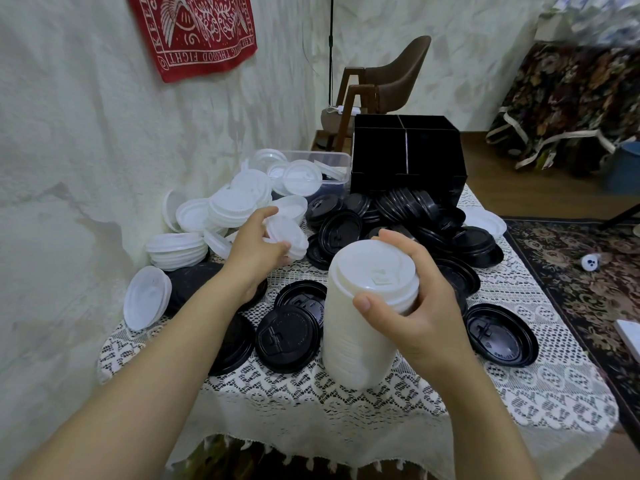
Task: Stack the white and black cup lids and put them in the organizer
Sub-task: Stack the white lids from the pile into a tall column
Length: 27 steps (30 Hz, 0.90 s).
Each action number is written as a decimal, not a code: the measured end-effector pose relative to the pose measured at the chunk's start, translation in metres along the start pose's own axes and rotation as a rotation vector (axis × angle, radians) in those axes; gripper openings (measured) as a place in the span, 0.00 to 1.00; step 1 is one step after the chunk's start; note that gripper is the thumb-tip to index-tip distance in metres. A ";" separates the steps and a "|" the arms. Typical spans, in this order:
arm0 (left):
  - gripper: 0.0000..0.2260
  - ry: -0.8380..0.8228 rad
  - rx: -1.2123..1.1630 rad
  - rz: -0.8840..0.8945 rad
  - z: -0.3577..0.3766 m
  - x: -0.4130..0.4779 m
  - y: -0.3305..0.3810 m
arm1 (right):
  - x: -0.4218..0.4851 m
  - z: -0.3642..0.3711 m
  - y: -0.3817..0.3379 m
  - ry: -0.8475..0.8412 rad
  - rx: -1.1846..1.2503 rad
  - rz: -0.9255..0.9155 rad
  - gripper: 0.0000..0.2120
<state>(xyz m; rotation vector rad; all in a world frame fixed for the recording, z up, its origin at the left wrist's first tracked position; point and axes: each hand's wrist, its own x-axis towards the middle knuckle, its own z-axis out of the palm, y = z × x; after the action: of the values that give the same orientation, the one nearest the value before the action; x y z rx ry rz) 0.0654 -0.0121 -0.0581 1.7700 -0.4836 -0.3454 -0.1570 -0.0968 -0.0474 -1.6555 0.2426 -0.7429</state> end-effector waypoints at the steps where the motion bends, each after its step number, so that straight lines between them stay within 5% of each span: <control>1: 0.29 -0.013 0.026 -0.019 0.000 0.000 -0.003 | 0.000 0.000 0.000 -0.001 -0.002 0.000 0.35; 5: 0.39 -0.035 0.245 -0.047 -0.002 -0.001 -0.008 | 0.000 0.001 -0.001 -0.002 -0.004 -0.001 0.35; 11: 0.38 -0.028 0.595 0.053 0.001 -0.001 -0.006 | 0.000 0.001 -0.001 -0.001 -0.006 -0.001 0.36; 27: 0.39 0.057 0.556 0.337 -0.004 -0.012 0.014 | 0.000 0.000 0.000 -0.002 -0.002 0.006 0.36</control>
<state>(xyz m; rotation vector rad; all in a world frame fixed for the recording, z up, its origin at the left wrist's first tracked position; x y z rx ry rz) 0.0552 -0.0054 -0.0434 2.1745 -0.8840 0.0912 -0.1571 -0.0969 -0.0473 -1.6563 0.2472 -0.7363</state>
